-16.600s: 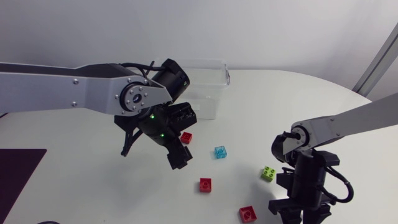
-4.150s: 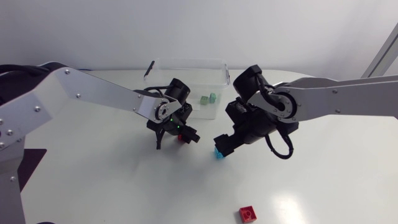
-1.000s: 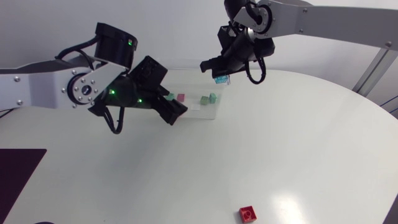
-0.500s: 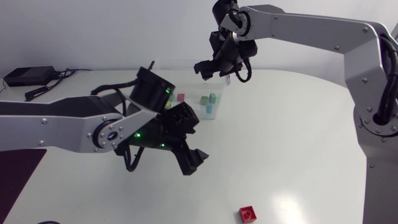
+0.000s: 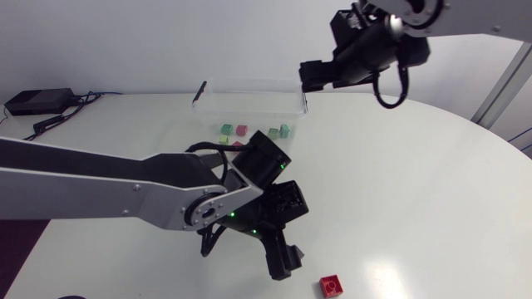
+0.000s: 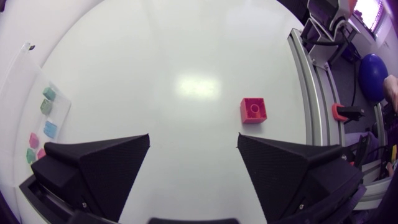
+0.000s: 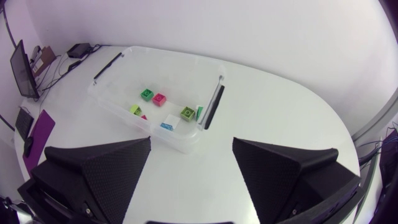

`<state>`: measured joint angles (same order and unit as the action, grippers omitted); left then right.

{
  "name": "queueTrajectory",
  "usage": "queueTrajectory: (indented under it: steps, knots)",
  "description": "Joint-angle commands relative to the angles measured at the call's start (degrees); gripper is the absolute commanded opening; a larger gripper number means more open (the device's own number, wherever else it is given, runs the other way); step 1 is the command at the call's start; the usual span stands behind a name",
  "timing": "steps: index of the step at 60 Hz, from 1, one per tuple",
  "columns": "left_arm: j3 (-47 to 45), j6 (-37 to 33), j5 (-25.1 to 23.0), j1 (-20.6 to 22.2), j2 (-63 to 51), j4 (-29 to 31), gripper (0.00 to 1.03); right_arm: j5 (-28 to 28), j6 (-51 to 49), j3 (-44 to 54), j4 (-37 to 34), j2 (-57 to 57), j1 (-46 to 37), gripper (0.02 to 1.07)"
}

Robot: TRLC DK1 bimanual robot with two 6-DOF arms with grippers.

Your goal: Place the duplo bricks in the container

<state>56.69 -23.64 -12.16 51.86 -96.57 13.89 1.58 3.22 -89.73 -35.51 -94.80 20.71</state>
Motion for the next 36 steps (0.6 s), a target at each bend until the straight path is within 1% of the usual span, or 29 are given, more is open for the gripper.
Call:
queueTrajectory:
  steps: [1,7,17,29,36]
  knots:
    - [2.73,-0.36,-0.32,1.76,-2.04,1.31,0.99,1.05,0.64,5.27,1.05,4.54,-2.34,0.98]
    - [4.75,0.44,1.09,3.95,-3.53,2.81,0.99,3.07,0.73,10.46,1.84,9.73,-5.42,0.98]
    - [8.44,3.07,2.14,6.15,-6.70,6.50,0.99,6.15,0.29,19.33,4.22,16.23,-11.31,0.98]
    - [12.75,6.15,4.60,9.14,-11.53,9.40,0.98,10.37,-1.64,27.33,6.41,19.57,-18.86,0.98]
    - [15.74,7.82,5.40,10.63,-14.43,11.95,0.98,11.69,-2.26,30.58,7.03,20.89,-20.97,0.98]
